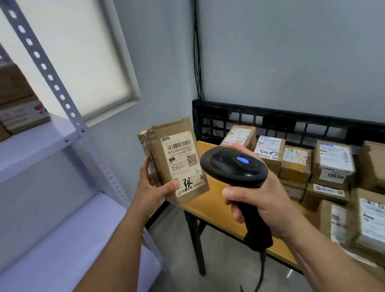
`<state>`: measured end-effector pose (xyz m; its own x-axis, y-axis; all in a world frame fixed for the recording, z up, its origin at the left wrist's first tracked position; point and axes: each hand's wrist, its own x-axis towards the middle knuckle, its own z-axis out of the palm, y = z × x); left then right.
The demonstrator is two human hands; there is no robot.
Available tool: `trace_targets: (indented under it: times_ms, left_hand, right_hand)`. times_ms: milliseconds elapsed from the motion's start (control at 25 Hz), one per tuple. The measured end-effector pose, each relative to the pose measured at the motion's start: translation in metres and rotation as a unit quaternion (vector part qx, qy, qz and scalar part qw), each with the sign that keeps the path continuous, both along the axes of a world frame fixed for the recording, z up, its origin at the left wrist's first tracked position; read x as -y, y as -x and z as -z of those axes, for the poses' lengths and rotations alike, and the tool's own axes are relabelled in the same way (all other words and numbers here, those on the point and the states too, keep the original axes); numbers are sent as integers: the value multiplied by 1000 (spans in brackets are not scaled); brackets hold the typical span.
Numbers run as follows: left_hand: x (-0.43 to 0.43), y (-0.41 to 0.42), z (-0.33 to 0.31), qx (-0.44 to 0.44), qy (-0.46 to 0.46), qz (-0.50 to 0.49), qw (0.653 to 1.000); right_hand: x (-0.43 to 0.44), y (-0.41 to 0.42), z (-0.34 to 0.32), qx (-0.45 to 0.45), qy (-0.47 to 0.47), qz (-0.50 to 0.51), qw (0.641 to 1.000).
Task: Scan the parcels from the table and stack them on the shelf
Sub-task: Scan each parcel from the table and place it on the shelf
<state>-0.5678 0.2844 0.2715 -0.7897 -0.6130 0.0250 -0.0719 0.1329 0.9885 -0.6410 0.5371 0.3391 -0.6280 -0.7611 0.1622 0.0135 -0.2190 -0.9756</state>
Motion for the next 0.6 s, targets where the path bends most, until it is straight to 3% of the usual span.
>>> trace_targets:
  times_ms: [600]
  left_hand:
    - [76, -174, -82, -82, 16, -79, 993]
  right_hand:
    - [105, -113, -44, -58, 25, -23, 998]
